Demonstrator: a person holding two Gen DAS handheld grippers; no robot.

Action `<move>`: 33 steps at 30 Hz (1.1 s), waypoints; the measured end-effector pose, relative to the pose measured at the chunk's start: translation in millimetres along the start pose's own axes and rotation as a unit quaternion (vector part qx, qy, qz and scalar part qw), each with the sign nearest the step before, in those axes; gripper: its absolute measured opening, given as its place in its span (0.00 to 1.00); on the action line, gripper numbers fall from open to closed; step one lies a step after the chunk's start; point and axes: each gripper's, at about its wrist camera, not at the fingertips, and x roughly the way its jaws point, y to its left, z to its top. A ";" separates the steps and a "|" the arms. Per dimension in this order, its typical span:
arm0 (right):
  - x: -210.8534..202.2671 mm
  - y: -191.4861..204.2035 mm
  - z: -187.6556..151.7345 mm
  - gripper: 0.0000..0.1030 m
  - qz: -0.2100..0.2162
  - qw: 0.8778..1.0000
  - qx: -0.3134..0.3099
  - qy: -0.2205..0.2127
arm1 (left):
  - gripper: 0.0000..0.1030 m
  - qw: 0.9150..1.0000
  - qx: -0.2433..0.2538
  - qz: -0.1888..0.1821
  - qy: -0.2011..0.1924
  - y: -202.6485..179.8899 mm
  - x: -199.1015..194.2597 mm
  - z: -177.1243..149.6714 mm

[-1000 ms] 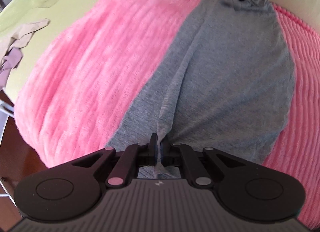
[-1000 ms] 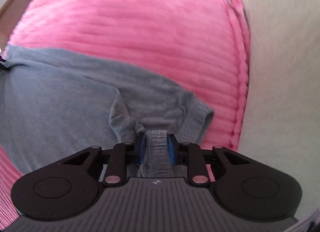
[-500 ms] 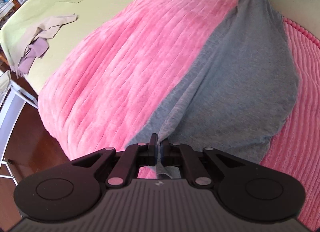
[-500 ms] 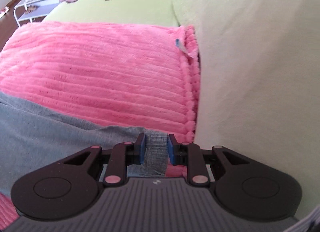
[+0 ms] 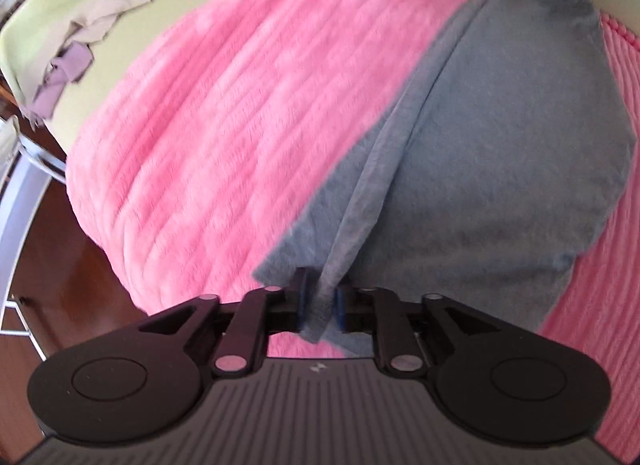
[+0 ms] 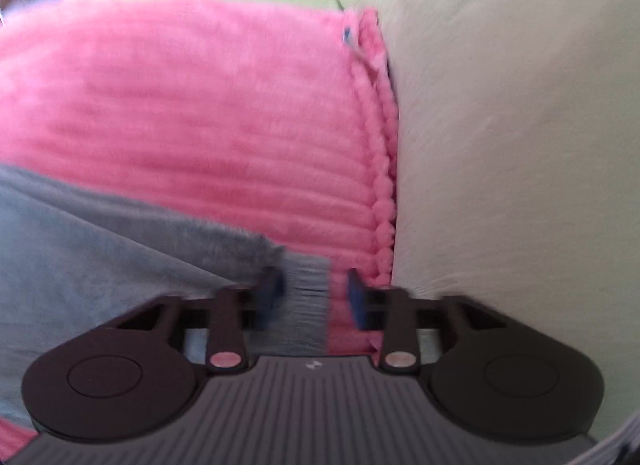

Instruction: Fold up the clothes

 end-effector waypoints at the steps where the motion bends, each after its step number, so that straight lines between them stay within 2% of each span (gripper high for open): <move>1: -1.5 3.2 1.2 0.58 -0.007 1.000 -0.001 -0.001 | 0.49 1.000 -0.002 -0.011 0.000 2.0 -5.1 -0.8; 2: -9.0 6.3 2.6 0.69 -0.017 1.000 0.002 -0.015 | 0.54 1.000 -0.009 -0.023 -0.001 4.4 -11.0 -2.1; 4: -22.5 9.8 5.1 0.78 -0.032 0.999 0.008 -0.035 | 0.54 0.999 -0.020 -0.028 -0.004 9.1 -23.4 -5.7; 8: -44.9 6.8 11.1 0.78 -0.031 0.997 0.038 -0.052 | 0.54 1.000 -0.022 -0.005 -0.006 11.4 -45.8 -11.3; 13: -74.6 8.9 14.4 0.78 -0.024 0.995 0.067 -0.070 | 0.54 0.999 -0.018 -0.010 -0.024 -7.3 -66.4 -9.1; 19: -114.1 35.0 1.0 0.78 0.007 0.989 0.108 -0.097 | 0.54 0.998 0.057 -0.009 -0.028 -42.6 -73.8 -26.9; 22: -139.2 63.9 -20.6 0.78 0.046 0.982 0.138 -0.119 | 0.54 0.994 0.110 -0.005 -0.023 -57.2 -70.7 -42.7; 24: -151.6 88.3 -35.7 0.73 0.079 0.978 0.141 -0.135 | 0.53 0.986 0.166 0.003 -0.021 -71.5 -64.3 -56.6; 25: -158.9 110.6 -47.2 0.67 0.108 0.974 0.134 -0.146 | 0.53 0.982 0.189 0.005 -0.022 -77.0 -61.4 -61.2; 27: -166.2 144.6 -62.1 0.51 0.144 0.971 0.114 -0.152 | 0.51 0.970 0.241 0.010 -0.027 -89.9 -53.7 -71.6; 28: -166.9 162.2 -68.4 0.36 0.160 0.971 0.098 -0.149 | 0.51 0.964 0.263 0.012 -0.031 -96.1 -50.9 -75.1; 29: -167.1 185.0 -75.7 0.31 0.178 0.971 0.072 -0.142 | 0.51 0.959 0.280 0.012 -0.036 -100.0 -49.2 -77.5; 32: -162.4 230.0 -87.4 0.31 0.189 0.974 0.030 -0.122 | 0.51 0.944 0.326 0.011 -0.049 -110.1 -44.9 -83.9; 33: -161.0 241.4 -89.9 0.32 0.190 0.974 0.031 -0.117 | 0.51 0.943 0.328 0.009 -0.051 -107.9 -46.0 -84.0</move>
